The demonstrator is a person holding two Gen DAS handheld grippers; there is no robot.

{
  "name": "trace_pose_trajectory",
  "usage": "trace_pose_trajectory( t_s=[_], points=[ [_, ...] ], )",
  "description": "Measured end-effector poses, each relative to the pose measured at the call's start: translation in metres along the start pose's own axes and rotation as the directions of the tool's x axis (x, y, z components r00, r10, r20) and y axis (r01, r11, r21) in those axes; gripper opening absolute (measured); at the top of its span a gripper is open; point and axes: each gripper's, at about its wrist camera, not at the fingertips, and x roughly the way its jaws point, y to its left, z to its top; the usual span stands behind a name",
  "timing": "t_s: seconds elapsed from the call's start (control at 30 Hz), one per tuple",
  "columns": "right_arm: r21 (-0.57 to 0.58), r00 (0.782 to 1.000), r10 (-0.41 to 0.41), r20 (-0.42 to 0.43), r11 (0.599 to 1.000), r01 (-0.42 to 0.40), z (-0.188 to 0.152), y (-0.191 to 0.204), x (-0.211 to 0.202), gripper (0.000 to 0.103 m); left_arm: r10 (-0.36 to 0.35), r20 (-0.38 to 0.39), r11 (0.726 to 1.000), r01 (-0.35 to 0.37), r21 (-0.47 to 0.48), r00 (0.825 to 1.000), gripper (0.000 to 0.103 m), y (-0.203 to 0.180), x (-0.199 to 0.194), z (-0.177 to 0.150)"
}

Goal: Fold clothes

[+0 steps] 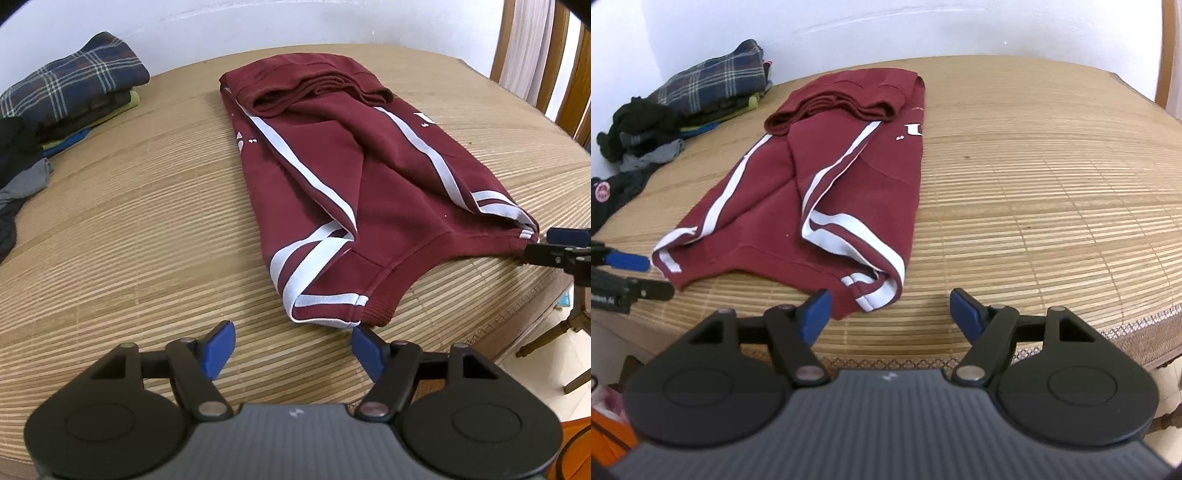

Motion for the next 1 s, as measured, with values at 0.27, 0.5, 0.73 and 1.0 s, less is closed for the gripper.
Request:
trace_pose_trajectory(
  t_s=[0.27, 0.5, 0.73, 1.0],
  points=[
    [-0.133, 0.997, -0.045, 0.062, 0.99, 0.052, 0.015, 0.044, 0.002, 0.073, -0.067, 0.037, 0.998, 0.067, 0.003, 0.997, 0.071, 0.0, 0.006, 0.002],
    [-0.364, 0.992, 0.073, 0.105, 0.931, -0.03, 0.034, 0.089, -0.002, 0.073, -0.097, 0.068, 0.995, 0.098, -0.007, 0.993, 0.069, -0.002, 0.009, 0.009],
    [-0.665, 0.99, 0.141, 0.029, 0.741, -0.086, 0.025, 0.143, 0.047, 0.072, -0.134, 0.077, 0.991, 0.135, -0.012, 0.988, 0.069, 0.008, 0.007, 0.024],
    [-0.456, 0.979, 0.198, 0.038, 0.876, -0.16, 0.059, 0.139, 0.073, 0.015, -0.099, 0.121, 0.991, 0.087, 0.102, 0.988, 0.068, 0.011, -0.013, 0.026]
  ],
)
